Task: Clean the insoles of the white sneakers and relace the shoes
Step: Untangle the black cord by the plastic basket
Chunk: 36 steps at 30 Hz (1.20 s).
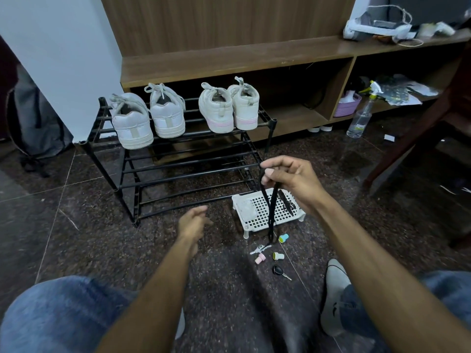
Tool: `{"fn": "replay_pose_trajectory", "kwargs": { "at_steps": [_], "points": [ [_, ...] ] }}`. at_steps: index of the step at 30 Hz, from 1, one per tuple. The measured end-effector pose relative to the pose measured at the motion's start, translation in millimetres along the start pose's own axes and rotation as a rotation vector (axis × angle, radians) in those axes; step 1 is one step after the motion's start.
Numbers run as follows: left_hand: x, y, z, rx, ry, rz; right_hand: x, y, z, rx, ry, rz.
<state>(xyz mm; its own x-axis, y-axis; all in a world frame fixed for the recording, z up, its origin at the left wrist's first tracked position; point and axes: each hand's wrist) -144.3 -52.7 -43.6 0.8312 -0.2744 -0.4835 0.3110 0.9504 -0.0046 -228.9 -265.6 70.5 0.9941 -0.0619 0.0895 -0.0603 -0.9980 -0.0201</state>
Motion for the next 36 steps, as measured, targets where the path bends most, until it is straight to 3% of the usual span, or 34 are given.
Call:
{"fn": "replay_pose_trajectory", "kwargs": {
  "at_steps": [3, 7, 10, 14, 20, 27, 32, 36],
  "points": [
    [-15.5, -31.6, 9.1, 0.142, -0.181, -0.355, 4.3, -13.6, -2.1, -0.048, -0.004, -0.067],
    [-21.4, -72.5, 18.6, 0.248, -0.325, -0.543, 7.9, -25.5, -3.6, -0.059, -0.009, -0.100],
    [-21.7, -86.4, 19.2, 0.189, -0.370, -0.534, 9.6, -26.9, -7.0, -0.029, 0.012, -0.064],
    [-24.6, -79.8, 14.1, 0.162, -0.316, -0.541, 12.4, -10.4, -9.6, 0.075, 0.057, 0.145],
    [-23.2, -67.0, 15.9, -0.442, -0.271, -0.490, 2.2, 23.6, 23.1, 0.278, -0.065, 0.425],
    [-6.3, -68.7, 31.7, -0.745, -0.217, -0.232, -24.8, -8.0, 65.1, 0.317, -0.185, 0.425],
    [-7.2, -64.6, 33.2, -1.001, -0.177, -0.270, -34.4, -34.6, 90.4, 0.359, -0.270, 0.369],
    [-9.8, -65.1, 29.0, -0.957, -0.188, -0.215, -36.9, -46.0, 103.3, 0.328, -0.349, 0.304]
  ]
}}
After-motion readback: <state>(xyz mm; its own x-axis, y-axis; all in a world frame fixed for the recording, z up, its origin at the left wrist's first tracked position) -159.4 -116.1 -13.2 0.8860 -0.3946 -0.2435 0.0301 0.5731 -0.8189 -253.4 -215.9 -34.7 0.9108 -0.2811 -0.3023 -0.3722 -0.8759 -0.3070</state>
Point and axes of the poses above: each hand's wrist, its own x-axis towards the middle knuckle, its own y-axis out of the back of the hand, z = x × y, and after that the axes turned 12 degrees about -z, right-handed
